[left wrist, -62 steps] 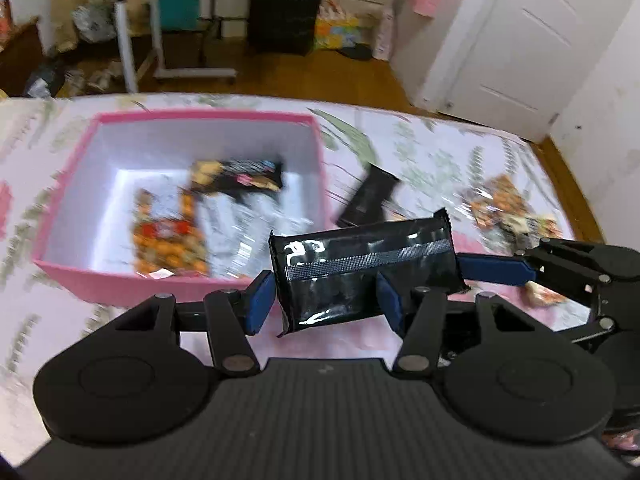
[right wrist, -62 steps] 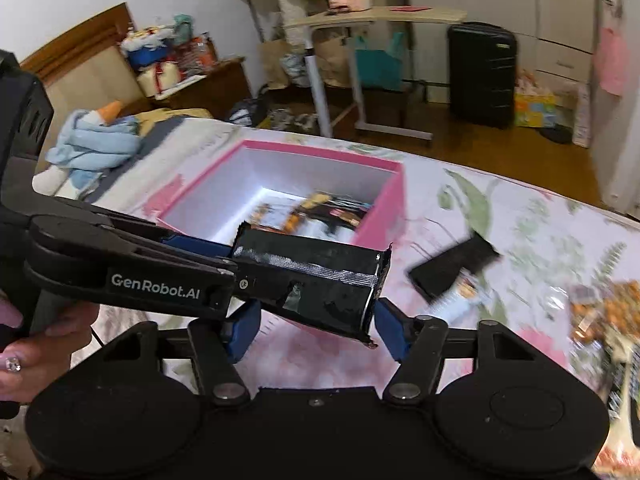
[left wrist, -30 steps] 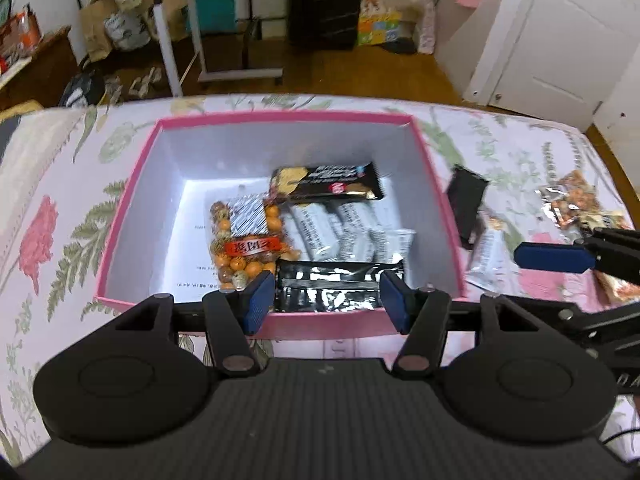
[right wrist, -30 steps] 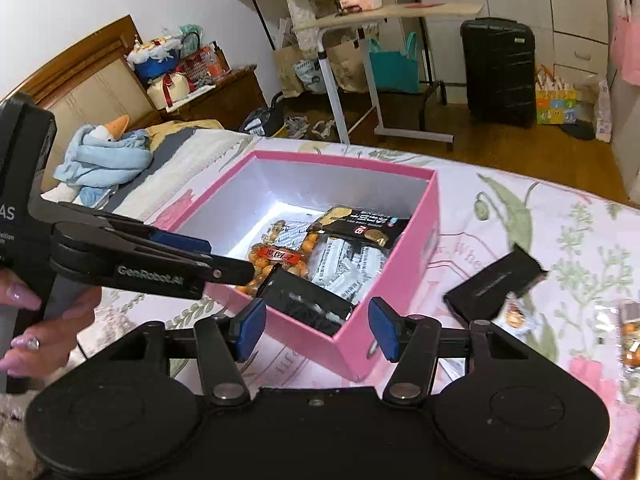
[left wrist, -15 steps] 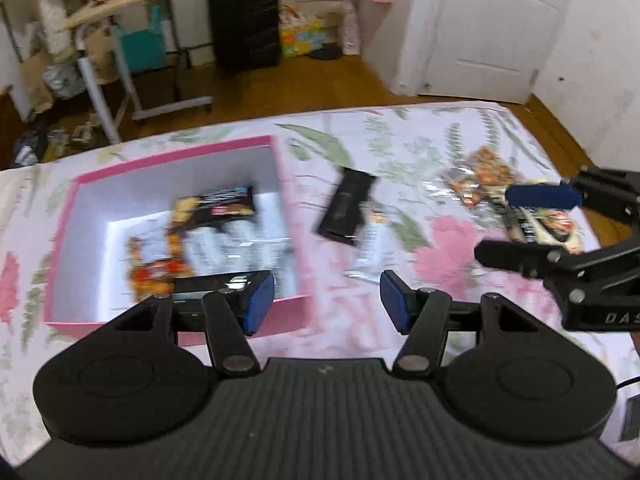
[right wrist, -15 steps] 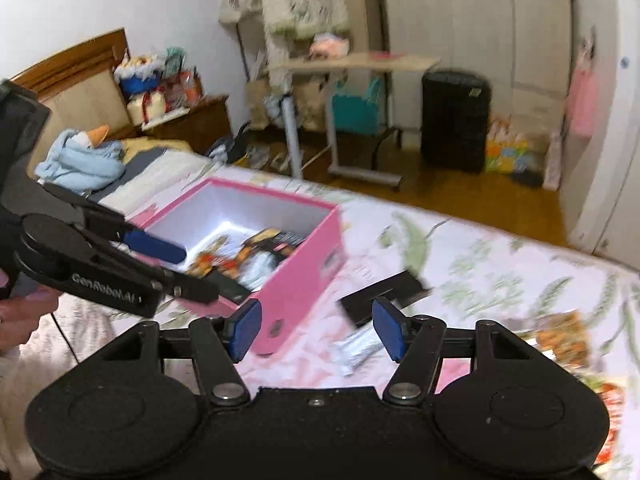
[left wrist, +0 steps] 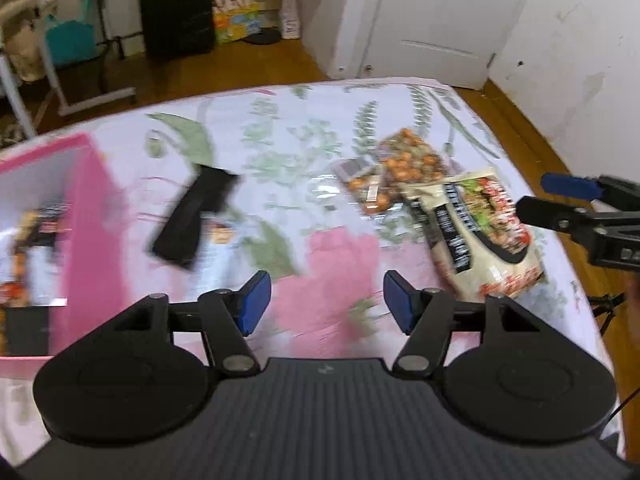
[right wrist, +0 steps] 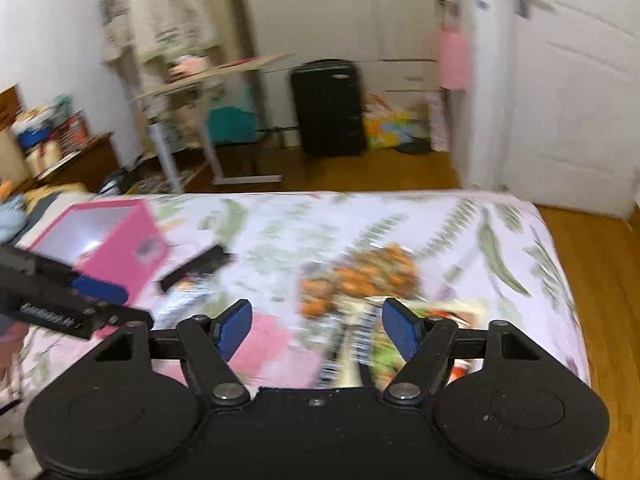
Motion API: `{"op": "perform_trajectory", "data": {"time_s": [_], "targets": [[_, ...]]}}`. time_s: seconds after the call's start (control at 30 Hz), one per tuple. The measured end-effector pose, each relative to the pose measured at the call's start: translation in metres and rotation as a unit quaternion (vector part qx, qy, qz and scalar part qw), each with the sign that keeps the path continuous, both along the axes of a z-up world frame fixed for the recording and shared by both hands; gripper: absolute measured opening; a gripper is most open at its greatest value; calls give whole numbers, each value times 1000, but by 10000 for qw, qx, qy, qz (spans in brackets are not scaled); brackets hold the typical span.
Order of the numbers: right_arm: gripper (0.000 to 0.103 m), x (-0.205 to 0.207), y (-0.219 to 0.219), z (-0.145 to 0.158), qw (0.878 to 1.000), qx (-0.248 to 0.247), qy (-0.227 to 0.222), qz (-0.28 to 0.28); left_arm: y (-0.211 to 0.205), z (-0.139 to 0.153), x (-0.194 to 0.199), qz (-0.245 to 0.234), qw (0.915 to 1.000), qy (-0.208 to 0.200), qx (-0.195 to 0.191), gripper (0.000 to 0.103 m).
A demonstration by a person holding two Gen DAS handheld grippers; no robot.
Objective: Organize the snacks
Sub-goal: 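Reach the right gripper to the beige noodle bag and grasp it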
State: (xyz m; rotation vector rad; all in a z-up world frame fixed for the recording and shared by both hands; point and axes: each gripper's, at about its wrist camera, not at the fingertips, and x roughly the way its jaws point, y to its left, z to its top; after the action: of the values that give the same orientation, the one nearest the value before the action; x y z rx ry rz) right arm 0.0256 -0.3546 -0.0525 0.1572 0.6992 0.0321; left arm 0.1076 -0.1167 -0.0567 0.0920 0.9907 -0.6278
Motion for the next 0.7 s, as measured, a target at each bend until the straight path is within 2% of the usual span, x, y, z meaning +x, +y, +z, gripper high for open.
{"op": "perform_trajectory", "data": {"time_s": [0.17, 0.33, 0.4, 0.47, 0.53, 0.6, 0.67, 0.7], "targets": [[85, -1, -45, -40, 9975, 265, -21, -662, -47, -34, 2, -212, 9991, 247, -282, 63], [85, 6, -77, -72, 9911, 602, 547, -1053, -85, -59, 7, -409, 9965, 491, -543, 63], [85, 8, -87, -82, 9869, 901, 756, -1107, -98, -69, 10, -403, 9958, 607, -561, 63], [85, 11, -91, -88, 9834, 1120, 911, -1101, -112, -74, 8, -561, 9964, 470, -419, 66], [85, 12, -88, -92, 9818, 1238, 1031, -1002, -123, -79, 5, -691, 9966, 295, -343, 76], [85, 17, -84, -94, 9799, 1321, 1182, -919, -127, -77, 4, -807, 9955, 212, -454, 76], [87, 22, -78, -96, 9779, 1331, 1332, -906, -129, -76, 6, -980, 9927, 338, -621, 72], [88, 23, -75, -95, 9778, 1269, 1371, -947, -129, -77, 7, -1041, 9908, 482, -721, 67]]}}
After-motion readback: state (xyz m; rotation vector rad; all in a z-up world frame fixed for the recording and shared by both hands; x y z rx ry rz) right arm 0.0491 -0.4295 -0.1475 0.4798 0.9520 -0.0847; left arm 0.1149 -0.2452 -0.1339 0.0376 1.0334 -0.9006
